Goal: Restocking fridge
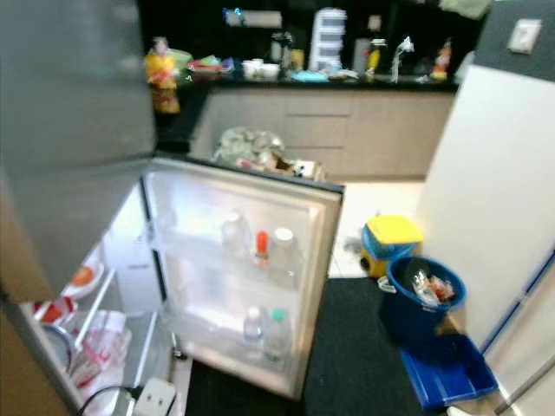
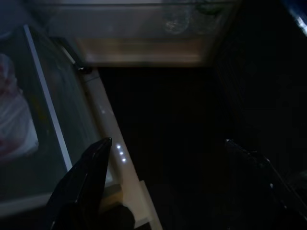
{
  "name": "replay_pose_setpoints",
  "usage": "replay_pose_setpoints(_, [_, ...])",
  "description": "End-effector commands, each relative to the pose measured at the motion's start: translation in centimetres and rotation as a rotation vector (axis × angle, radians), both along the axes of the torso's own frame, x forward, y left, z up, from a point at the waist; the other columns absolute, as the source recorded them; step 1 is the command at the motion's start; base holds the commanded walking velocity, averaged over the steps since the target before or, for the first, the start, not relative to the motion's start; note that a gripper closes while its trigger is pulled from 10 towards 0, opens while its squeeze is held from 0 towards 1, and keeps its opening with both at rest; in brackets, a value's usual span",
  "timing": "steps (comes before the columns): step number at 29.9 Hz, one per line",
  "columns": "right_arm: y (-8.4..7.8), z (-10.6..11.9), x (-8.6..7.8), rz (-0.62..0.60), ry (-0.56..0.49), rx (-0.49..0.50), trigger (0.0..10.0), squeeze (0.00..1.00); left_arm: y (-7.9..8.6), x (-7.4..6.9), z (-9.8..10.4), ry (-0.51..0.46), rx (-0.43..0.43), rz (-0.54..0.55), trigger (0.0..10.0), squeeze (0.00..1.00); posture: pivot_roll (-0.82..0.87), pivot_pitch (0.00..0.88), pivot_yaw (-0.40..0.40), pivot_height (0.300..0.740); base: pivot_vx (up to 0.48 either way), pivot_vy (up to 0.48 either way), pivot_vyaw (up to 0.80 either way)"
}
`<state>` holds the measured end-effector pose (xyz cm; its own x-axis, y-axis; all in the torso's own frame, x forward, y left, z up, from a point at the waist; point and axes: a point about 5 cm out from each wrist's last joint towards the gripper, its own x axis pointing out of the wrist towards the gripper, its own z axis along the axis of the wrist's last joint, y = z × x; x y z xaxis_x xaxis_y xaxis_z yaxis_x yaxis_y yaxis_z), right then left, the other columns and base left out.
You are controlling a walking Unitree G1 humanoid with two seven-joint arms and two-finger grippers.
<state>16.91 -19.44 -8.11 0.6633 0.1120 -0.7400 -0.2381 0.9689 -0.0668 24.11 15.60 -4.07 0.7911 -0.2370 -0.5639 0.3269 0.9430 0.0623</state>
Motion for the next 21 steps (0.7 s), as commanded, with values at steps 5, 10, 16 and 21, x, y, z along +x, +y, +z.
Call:
replay_pose_setpoints(5, [-0.4, 0.7, 1.0, 0.019, -0.048, -0.014, 10.0, 0.00, 0.5, -0.1, -0.1, 0.008, -0.030, 0.075, 10.0, 0.00, -0.08, 0.081, 0.026, 0.740, 0.000, 0.000, 0.00])
replay_pose_setpoints(10, [-0.1, 0.9, 1.7, 0.069, -0.058, -0.021, 10.0, 0.00, 0.9, -0.1, -0.1, -0.002, -0.019, 0.084, 10.0, 0.00, -0.06, 0.081, 0.003, 0.740, 0.000, 0.000, 0.00])
replay_pose_setpoints(16, [0.8, 1.6, 3.2, 0.161, -0.065, -0.026, 10.0, 0.00, 2.0, -0.8, -0.2, -0.026, -0.022, 0.164, 10.0, 0.00, -0.01, 0.078, -0.077, 0.740, 0.000, 0.000, 0.00])
replay_pose_setpoints(21, [1.6, 1.7, 3.7, 0.190, -0.066, -0.023, 10.0, 0.00, 2.6, -1.4, -0.3, -0.047, -0.016, 0.190, 10.0, 0.00, 0.03, 0.076, -0.103, 0.740, 0.000, 0.000, 0.00])
